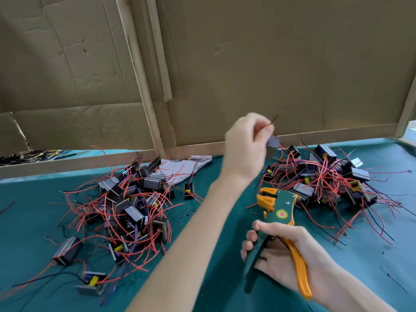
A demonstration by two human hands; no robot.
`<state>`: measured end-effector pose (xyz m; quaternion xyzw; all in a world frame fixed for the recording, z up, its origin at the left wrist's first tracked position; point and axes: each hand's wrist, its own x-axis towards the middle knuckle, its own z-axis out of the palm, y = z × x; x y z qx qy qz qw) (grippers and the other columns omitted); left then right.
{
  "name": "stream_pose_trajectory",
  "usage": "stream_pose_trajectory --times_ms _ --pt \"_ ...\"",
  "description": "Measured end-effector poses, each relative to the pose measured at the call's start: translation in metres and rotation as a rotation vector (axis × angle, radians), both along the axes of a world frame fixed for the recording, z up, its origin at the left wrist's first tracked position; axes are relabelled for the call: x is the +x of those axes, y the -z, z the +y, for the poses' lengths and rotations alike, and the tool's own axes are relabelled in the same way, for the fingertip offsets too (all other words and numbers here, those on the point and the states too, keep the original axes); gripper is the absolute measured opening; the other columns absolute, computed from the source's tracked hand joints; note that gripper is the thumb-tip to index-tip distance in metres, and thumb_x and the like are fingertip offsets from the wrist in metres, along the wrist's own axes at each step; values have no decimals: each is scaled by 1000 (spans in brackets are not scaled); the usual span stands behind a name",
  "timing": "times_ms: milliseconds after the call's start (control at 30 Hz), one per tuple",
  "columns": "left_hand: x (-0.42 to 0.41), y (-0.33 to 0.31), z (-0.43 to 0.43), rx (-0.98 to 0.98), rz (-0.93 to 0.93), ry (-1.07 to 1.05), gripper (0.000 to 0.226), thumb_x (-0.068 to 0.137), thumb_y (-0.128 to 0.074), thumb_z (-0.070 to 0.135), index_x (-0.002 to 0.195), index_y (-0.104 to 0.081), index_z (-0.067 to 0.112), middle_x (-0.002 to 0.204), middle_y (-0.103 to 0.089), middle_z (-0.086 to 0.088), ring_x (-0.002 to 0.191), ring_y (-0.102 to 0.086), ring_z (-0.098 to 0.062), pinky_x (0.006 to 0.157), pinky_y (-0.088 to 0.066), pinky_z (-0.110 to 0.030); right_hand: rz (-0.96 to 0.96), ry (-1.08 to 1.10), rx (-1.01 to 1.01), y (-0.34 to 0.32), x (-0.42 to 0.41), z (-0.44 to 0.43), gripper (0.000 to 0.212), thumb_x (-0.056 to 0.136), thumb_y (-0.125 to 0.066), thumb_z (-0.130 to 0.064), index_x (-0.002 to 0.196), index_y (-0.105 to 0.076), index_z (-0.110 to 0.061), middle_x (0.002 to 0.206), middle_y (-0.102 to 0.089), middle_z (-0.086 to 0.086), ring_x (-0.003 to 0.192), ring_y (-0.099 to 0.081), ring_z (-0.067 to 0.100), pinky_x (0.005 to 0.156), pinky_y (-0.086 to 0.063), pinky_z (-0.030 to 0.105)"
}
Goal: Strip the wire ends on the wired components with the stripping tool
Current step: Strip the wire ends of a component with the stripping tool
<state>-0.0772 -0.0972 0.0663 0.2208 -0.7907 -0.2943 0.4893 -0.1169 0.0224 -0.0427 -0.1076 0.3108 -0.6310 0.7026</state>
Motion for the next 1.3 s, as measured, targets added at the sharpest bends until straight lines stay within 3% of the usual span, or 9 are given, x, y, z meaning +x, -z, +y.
stream_pose_trajectory --times_ms 133,233,333,467,633,867,1000,1167,1300 --pt "-38 -3 23 170 -247 485 51 93 -54 1 140 -46 21 152 -24 -20 134 -43 -28 107 -39 -33 -1 5 18 4 -1 1 34 48 -82 2 76 -62 0 73 -53 18 62 -57 35 64 -54 46" --pt "-28 6 16 155 -370 599 48 92 -51 0 135 -53 22 149 -40 -7 121 -56 -17 108 -40 -32 -11 -4 9 6 -3 -1 31 51 -80 2 75 -62 0 73 -53 19 62 -57 36 65 -54 47" --pt "-3 17 -18 193 -289 254 46 81 -42 -17 117 -63 4 124 -63 -10 111 -59 -17 95 -47 -20 -3 -13 1 6 -3 -2 28 52 -79 1 74 -62 -1 72 -54 17 62 -58 35 66 -54 47" --pt "38 50 -87 172 -502 -568 26 93 -47 4 119 -50 2 122 -55 -19 115 -50 -35 93 -41 -40 18 -10 -3 6 -4 -1 26 55 -79 1 74 -62 -1 73 -54 18 64 -58 36 68 -54 47" --pt "63 88 -121 198 -844 -723 27 96 -55 29 111 -54 6 109 -65 -14 102 -60 -33 79 -41 -35 28 -13 3 4 -3 -1 27 53 -79 0 73 -61 -2 72 -53 17 63 -57 35 67 -54 46" --pt "68 92 -115 275 -439 -436 9 96 -52 12 91 -58 9 90 -68 -10 85 -65 -24 75 -49 -35 38 1 16 3 -3 0 31 51 -79 -1 75 -59 -2 72 -52 17 62 -56 35 65 -55 45" --pt "80 72 -84 359 -111 -181 10 94 -53 3 92 -49 12 86 -66 -7 67 -68 -6 62 -46 -10 33 3 13 2 -3 0 32 50 -79 -1 74 -59 -2 72 -52 17 62 -56 34 64 -54 45" --pt "93 53 -43 498 -52 96 12 93 -53 -1 89 -54 11 77 -61 1 68 -61 -7 81 -49 -19 41 1 -2 2 -2 0 28 50 -79 -2 72 -61 -3 72 -52 17 62 -57 35 65 -55 46" --pt "101 46 -22 557 -64 252 16 94 -55 3 85 -57 15 78 -60 10 70 -54 -7 76 -48 -16 39 -9 -41 1 -3 0 29 50 -81 -1 72 -62 -2 72 -52 18 62 -57 35 65 -54 46"
